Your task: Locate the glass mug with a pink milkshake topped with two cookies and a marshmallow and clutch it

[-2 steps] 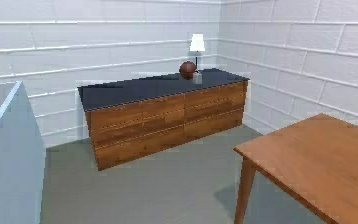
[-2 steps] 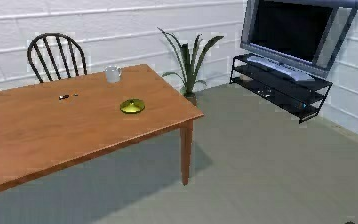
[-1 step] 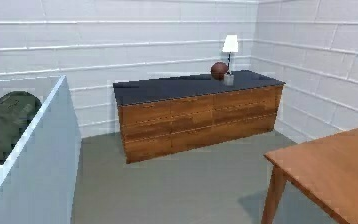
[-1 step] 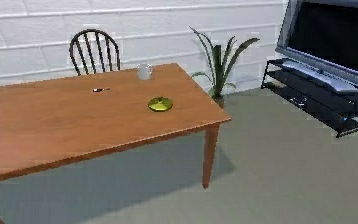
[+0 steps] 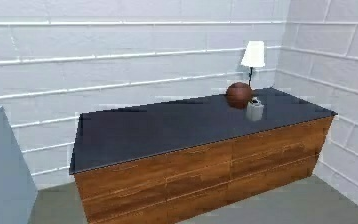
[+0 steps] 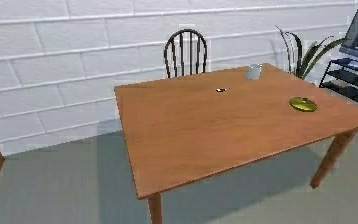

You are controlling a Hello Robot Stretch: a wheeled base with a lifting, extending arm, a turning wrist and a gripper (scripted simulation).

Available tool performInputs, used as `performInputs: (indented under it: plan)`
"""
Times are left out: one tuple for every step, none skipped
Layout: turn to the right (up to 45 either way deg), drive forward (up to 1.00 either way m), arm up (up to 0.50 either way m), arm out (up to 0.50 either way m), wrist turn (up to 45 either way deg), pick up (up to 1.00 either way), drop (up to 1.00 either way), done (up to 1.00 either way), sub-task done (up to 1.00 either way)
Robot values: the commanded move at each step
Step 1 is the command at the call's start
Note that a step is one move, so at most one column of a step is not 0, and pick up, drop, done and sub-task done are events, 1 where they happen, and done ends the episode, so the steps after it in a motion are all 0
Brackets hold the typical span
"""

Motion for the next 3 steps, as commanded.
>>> performInputs:
  plan:
    - [-33.0,0.00,0.00,0.00,0.0,0.00,0.00,0.00,0.00]
    - [0.0,0.05,0.00,0.00,0.0,0.00,0.00,0.00,0.00]
    - [45.0,0.00,0.00,0.00,0.0,0.00,0.00,0.00,0.00]
